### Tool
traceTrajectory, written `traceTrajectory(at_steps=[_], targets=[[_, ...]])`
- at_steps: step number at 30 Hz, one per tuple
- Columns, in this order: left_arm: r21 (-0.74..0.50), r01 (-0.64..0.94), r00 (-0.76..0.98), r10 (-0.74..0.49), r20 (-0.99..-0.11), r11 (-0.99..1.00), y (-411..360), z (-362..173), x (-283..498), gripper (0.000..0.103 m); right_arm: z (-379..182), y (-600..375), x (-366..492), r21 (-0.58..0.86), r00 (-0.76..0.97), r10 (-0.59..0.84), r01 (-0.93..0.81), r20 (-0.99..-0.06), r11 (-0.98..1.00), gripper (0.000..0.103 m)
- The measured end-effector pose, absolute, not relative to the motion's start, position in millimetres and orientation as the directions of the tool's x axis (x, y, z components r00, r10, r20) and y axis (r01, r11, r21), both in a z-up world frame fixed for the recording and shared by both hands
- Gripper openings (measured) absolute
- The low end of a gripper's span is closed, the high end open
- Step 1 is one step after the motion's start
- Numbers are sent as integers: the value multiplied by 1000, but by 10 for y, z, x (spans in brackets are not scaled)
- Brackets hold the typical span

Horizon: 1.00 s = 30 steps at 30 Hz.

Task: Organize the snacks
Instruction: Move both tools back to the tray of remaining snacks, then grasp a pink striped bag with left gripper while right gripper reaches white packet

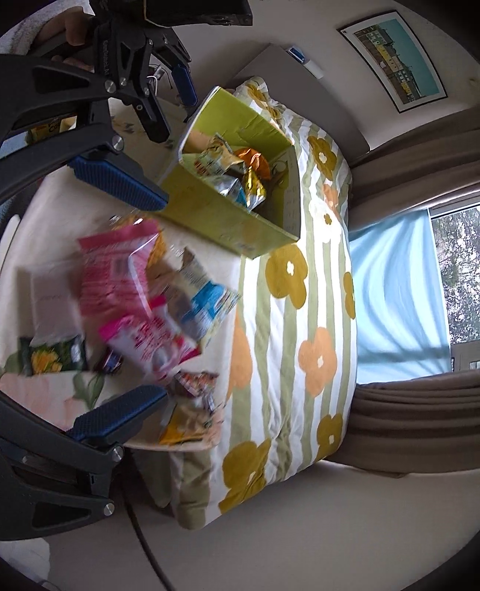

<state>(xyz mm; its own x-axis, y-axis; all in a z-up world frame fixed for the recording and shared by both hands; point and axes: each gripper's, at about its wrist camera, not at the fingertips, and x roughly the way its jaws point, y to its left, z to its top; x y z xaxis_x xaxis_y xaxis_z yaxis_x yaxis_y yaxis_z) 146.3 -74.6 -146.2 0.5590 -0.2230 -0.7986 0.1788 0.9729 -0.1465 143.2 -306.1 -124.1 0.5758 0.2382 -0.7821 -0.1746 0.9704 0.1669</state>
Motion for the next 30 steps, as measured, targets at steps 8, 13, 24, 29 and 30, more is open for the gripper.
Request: traceTrajectory(at_steps=[8,13,24,29,30], targets=[[-191,178,482,-255,-838,965,-1216,-1813,1348,103,-1654,-3390,1099,168,536,232,-166,-812,972,94],[-199,201,429,-269,-862,959,-1402,-2034,1447,103,-1956,-3408,946,185,507,239,-155,-828,970,94],[-146,256,332,-228,-915,956,-1752,-2642,1799,103,-2578,-3159,762,146,474,210,-167,-855,975,94],[-107,272,323,-196,-926,956,-1805,-2886,1895,103,-2840,-2972,663,125,498,210,-198,-842,972,94],[-106,280,327,-198,-924,954,-1816,-2909,1907,103,-2868,-2942,648,122,506,209,-199,-837,972,94]])
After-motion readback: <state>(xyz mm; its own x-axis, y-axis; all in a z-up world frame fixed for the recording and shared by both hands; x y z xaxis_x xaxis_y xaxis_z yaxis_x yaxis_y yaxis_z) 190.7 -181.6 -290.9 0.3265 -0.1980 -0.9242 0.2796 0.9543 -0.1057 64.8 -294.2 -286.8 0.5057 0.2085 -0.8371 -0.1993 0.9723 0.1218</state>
